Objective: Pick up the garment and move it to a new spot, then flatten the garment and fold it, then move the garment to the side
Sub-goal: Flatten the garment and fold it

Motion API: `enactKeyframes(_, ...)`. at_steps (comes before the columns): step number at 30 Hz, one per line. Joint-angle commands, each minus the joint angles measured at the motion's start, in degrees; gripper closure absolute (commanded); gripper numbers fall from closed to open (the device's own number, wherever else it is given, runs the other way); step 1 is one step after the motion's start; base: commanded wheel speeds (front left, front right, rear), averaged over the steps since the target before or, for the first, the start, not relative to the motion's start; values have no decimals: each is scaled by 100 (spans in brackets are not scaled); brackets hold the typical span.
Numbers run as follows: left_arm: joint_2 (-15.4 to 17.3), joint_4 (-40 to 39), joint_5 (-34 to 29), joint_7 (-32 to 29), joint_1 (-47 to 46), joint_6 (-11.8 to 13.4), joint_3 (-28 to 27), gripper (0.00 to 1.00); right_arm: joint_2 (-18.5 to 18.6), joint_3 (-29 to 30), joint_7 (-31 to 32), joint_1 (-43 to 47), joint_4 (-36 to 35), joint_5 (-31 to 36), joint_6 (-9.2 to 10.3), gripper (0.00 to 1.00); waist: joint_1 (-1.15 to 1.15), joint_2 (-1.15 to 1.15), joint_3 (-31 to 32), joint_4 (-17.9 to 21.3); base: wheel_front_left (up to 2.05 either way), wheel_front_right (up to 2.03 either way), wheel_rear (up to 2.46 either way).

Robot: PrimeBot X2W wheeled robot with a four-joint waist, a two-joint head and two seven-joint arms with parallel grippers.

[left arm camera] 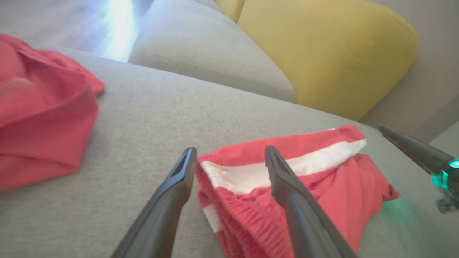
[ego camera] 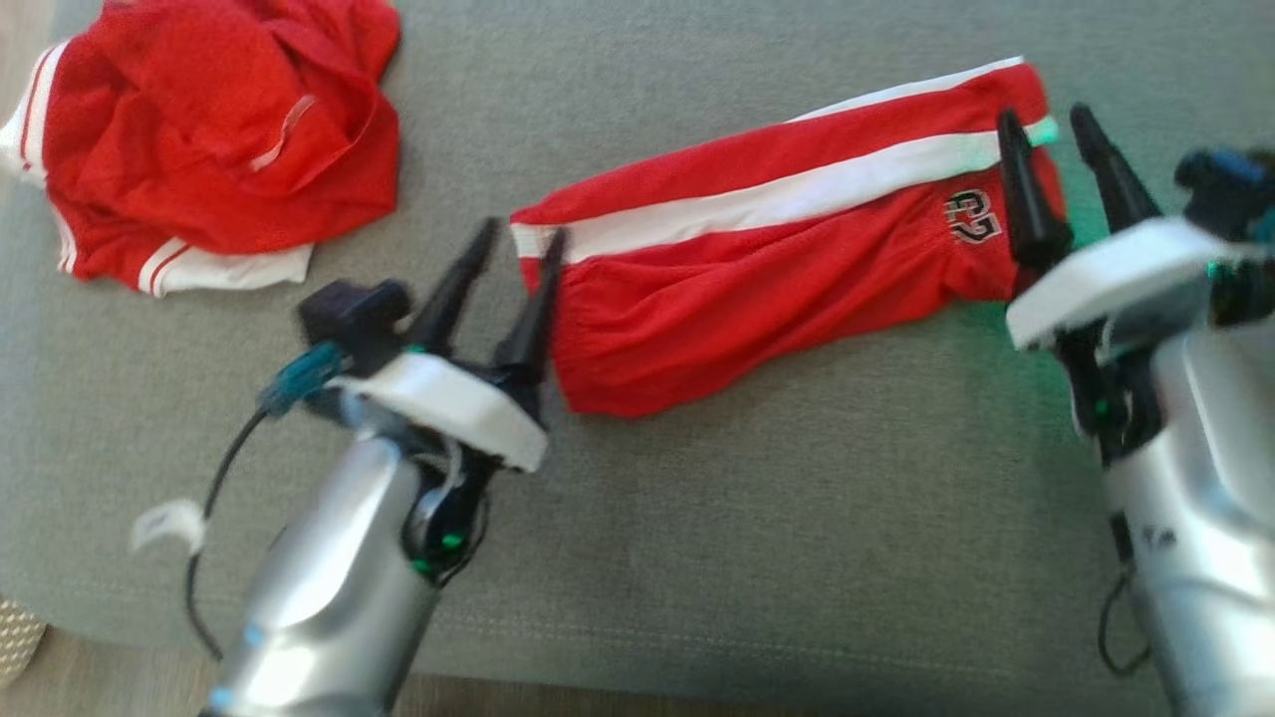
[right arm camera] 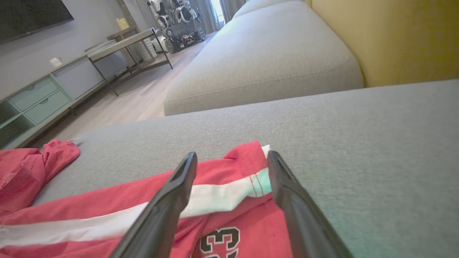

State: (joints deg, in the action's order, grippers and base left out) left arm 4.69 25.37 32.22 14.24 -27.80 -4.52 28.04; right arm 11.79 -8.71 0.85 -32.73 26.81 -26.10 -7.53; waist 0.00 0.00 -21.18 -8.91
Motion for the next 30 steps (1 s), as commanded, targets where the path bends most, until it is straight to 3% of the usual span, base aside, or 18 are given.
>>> enactKeyframes(1, 182, -257, -75, 71, 46, 53, -270, 0, 39, -91, -94, 96, -257, 70, 4, 0, 0, 0, 84, 79, 0, 0, 0)
enactKeyframes(7, 333, -1314, -693, 74, 792, 502, -986, 0, -74, 122, -551, 800, -1176, 663, 4, 0, 0, 0, 356, 278, 0, 0, 0)
enactKeyframes(11, 388, -1890, -1146, 74, 1301, 735, -1419, 0, -259, 340, -521, 1454, -1996, 1135, 4, 0, 0, 0, 611, 368, 0, 0, 0)
enactKeyframes(21, 432, -2061, -1488, 75, 2158, 641, -1647, 0, -597, 471, -227, 2702, -2882, 1498, 4, 0, 0, 0, 1022, 542, 0, 0, 0)
enactKeyframes(30, 361, -2026, -1568, 75, 2388, 585, -1649, 0, -711, 555, -112, 2970, -3065, 1528, 4, 0, 0, 0, 1145, 588, 0, 0, 0)
